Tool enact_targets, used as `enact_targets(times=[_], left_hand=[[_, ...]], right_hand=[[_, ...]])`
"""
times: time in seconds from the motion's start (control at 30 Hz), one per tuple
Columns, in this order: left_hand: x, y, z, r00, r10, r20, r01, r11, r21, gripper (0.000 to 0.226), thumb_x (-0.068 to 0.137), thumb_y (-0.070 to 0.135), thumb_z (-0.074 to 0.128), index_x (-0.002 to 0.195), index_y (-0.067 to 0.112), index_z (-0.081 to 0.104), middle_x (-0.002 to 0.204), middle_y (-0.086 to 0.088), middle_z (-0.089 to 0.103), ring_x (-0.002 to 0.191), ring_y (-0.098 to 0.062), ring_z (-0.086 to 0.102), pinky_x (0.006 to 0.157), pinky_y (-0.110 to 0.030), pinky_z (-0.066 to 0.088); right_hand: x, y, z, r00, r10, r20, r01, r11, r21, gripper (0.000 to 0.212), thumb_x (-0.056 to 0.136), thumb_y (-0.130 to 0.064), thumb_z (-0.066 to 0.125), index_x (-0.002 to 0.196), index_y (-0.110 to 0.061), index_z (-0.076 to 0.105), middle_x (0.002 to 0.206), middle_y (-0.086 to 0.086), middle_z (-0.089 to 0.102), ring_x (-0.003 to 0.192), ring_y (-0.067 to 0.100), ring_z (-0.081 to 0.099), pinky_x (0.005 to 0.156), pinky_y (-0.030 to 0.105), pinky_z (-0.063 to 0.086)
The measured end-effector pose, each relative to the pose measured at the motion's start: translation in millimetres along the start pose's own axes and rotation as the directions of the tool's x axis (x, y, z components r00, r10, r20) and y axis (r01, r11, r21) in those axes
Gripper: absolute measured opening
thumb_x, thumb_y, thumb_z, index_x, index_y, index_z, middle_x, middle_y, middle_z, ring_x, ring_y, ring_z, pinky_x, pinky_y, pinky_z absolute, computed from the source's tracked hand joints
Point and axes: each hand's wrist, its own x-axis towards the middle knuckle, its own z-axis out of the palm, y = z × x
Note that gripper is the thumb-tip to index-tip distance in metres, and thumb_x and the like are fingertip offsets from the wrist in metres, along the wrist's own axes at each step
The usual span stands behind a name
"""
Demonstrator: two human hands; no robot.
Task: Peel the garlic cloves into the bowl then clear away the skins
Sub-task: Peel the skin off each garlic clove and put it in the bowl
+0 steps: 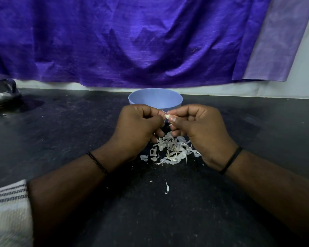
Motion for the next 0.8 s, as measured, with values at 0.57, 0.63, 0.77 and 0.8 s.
enact_targets(times=[0.57,0.63,0.77,0.8], left_hand=[[0,-1,2,0.999,-0.038,0.026,0.041,0.991,-0.125,0.01,0.091,-0.001,0.062,0.087,-0.009,0.067,0.072,-0.019,0.068,0.052,-0.016,0.062,0.045,-0.029,0.05],[0,-1,2,0.999,-0.043,0.033,0.047,0.992,-0.118,0.01,0.092,-0.001,0.062,0.086,-0.005,0.068,0.069,-0.012,0.069,0.053,-0.016,0.062,0.046,-0.029,0.051],[0,-1,3,0.998,-0.055,0.03,0.058,0.991,-0.123,0.01,0.091,-0.001,0.062,0.083,-0.003,0.068,0.068,-0.011,0.067,0.052,-0.016,0.06,0.045,-0.029,0.049],[0,-1,3,0.998,-0.058,0.032,0.061,0.991,-0.121,0.01,0.091,-0.001,0.062,0.083,-0.003,0.068,0.068,-0.011,0.067,0.052,-0.015,0.06,0.045,-0.029,0.049]], right_hand=[[1,5,0,1.0,0.016,-0.016,-0.015,0.999,0.042,0.015,0.091,0.003,0.064,0.091,-0.009,0.073,0.069,0.002,0.072,0.061,0.011,0.061,0.055,0.023,0.056],[0,8,2,1.0,-0.012,-0.019,0.012,1.0,-0.018,0.015,0.092,0.001,0.064,0.091,-0.011,0.074,0.072,0.005,0.073,0.061,0.013,0.062,0.055,0.024,0.055],[0,12,3,0.998,-0.053,-0.037,0.049,0.993,-0.111,0.014,0.094,-0.006,0.065,0.09,-0.016,0.074,0.076,0.009,0.074,0.061,0.015,0.064,0.057,0.027,0.055],[0,12,3,0.997,-0.061,-0.036,0.057,0.991,-0.123,0.015,0.094,-0.006,0.065,0.089,-0.017,0.074,0.076,0.007,0.074,0.062,0.015,0.065,0.057,0.027,0.055]])
